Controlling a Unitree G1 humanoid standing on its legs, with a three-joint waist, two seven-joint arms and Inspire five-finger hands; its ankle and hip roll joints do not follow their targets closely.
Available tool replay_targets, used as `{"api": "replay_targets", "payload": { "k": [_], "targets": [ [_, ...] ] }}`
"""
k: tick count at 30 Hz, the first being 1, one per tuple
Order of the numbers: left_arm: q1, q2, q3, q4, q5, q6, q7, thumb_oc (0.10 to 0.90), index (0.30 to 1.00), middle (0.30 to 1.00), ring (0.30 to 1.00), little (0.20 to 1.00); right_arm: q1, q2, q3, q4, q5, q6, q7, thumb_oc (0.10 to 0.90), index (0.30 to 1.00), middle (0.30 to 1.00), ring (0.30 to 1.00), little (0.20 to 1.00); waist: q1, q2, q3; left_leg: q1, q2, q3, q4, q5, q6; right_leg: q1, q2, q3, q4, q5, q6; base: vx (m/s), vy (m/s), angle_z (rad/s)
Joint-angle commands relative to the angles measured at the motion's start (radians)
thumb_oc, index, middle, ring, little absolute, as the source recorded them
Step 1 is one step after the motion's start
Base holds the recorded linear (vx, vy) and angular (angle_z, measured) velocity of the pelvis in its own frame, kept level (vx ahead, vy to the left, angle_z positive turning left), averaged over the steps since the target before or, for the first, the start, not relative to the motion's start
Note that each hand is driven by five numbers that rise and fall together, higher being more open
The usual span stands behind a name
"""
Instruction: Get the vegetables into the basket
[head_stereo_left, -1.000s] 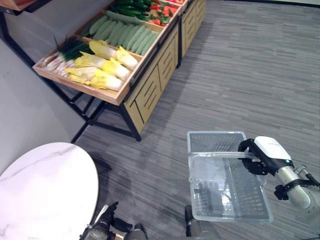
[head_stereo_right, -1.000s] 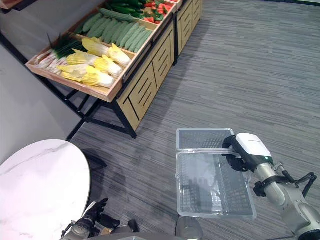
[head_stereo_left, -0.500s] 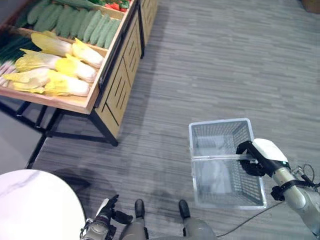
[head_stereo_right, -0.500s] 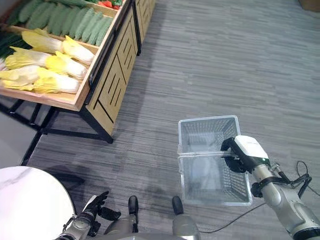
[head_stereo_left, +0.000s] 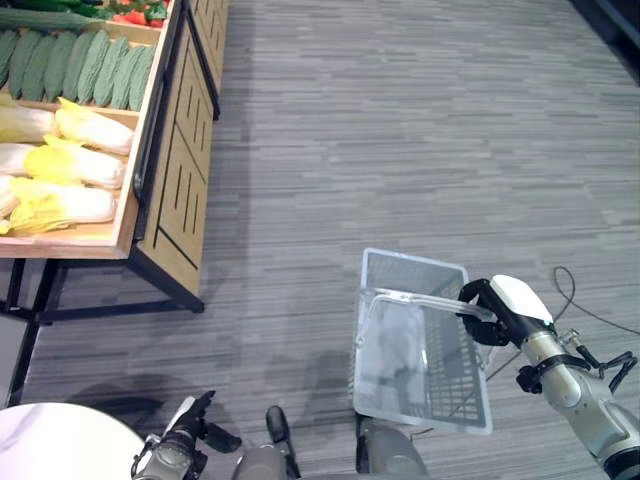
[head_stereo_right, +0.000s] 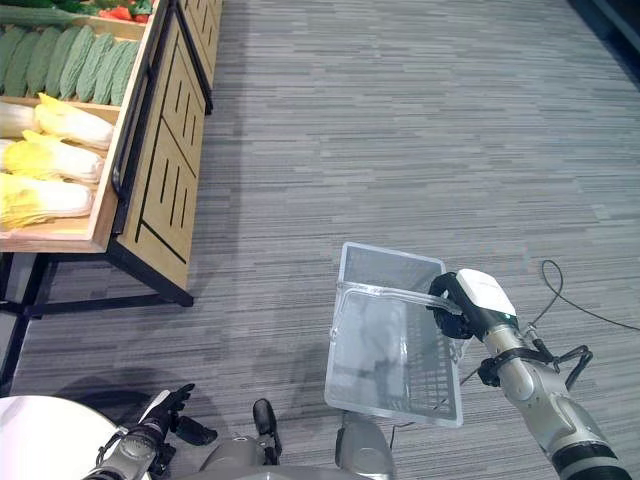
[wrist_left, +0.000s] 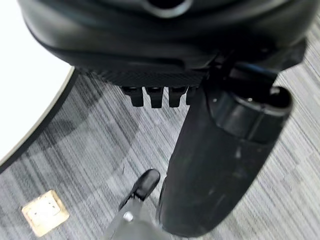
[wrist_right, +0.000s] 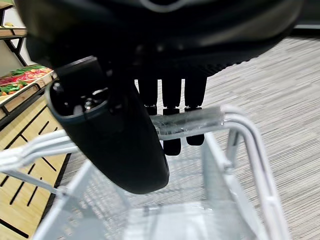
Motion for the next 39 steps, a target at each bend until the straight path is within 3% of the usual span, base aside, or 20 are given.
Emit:
{"api": "replay_targets", "payload": {
  "k": [1, 6, 15, 21, 35, 39],
  "targets": [
    [-0.009, 0.0, 0.013, 0.028, 0.034, -0.025, -0.009, 0.9, 1.0, 1.0, 1.0, 1.0, -0.085, -0.056, -0.089, -0.056, 0.029, -0.025, -0.092, 0.4, 0.3, 0.3, 0.3, 0.3, 0.019, 0.01, -0.063, -0.024, 0.045, -0.038, 0.07, -0.019, -0.059, 0.027, -0.013, 0.048, 0.029, 0.003, 0.06, 0.05, -0.061, -0.12],
    [-0.001, -0.009, 0.002, 0.031, 0.046, -0.021, -0.015, 0.9, 1.0, 1.0, 1.0, 1.0, -0.065, -0.05, -0.08, -0.009, 0.057, -0.024, -0.073, 0.4, 0.3, 0.3, 0.3, 0.3, 0.015, 0.019, -0.079, 0.01, 0.064, -0.041, 0.05, -0.002, -0.078, 0.064, 0.015, 0.044, 0.007, -0.018, 0.043, 0.06, -0.096, -0.12],
    [-0.036, -0.046, -0.059, 0.006, 0.06, -0.024, 0.006, 0.9, 1.0, 1.0, 1.0, 1.0, -0.092, -0.019, 0.007, 0.273, 0.081, -0.004, -0.077, 0.4, 0.3, 0.3, 0.3, 0.3, 0.008, 0.041, -0.101, 0.035, 0.085, -0.065, 0.031, 0.02, -0.101, 0.106, 0.047, 0.035, -0.017, -0.038, 0.027, 0.04, -0.075, 0.04],
    [-0.05, -0.077, -0.094, 0.021, 0.065, -0.026, 0.018, 0.9, 1.0, 1.0, 1.0, 1.0, -0.114, 0.077, 0.052, 0.571, 0.109, 0.029, -0.108, 0.4, 0.3, 0.3, 0.3, 0.3, 0.011, 0.052, -0.118, 0.05, 0.085, -0.067, 0.026, 0.021, -0.105, 0.129, 0.052, 0.04, -0.032, -0.037, 0.024, 0.02, -0.025, 0.02],
    [-0.041, -0.101, -0.105, 0.055, 0.072, -0.021, 0.045, 0.9, 1.0, 1.0, 1.0, 1.0, -0.145, 0.232, 0.066, 0.894, 0.244, 0.04, -0.114, 0.4, 0.3, 0.3, 0.3, 0.3, 0.026, 0.063, -0.126, 0.069, 0.092, -0.077, 0.016, 0.028, -0.112, 0.15, 0.064, 0.039, -0.043, -0.038, 0.015, 0.0, 0.0, 0.0],
    [-0.038, -0.104, -0.101, 0.068, 0.081, -0.017, 0.054, 0.9, 1.0, 1.0, 1.0, 1.0, -0.149, 0.255, 0.091, 0.943, 0.231, 0.043, -0.111, 0.4, 0.3, 0.3, 0.3, 0.3, 0.031, 0.063, -0.126, 0.074, 0.096, -0.076, 0.014, 0.029, -0.115, 0.155, 0.069, 0.038, -0.045, -0.041, 0.012, 0.0, 0.0, 0.0]
  ]
}}
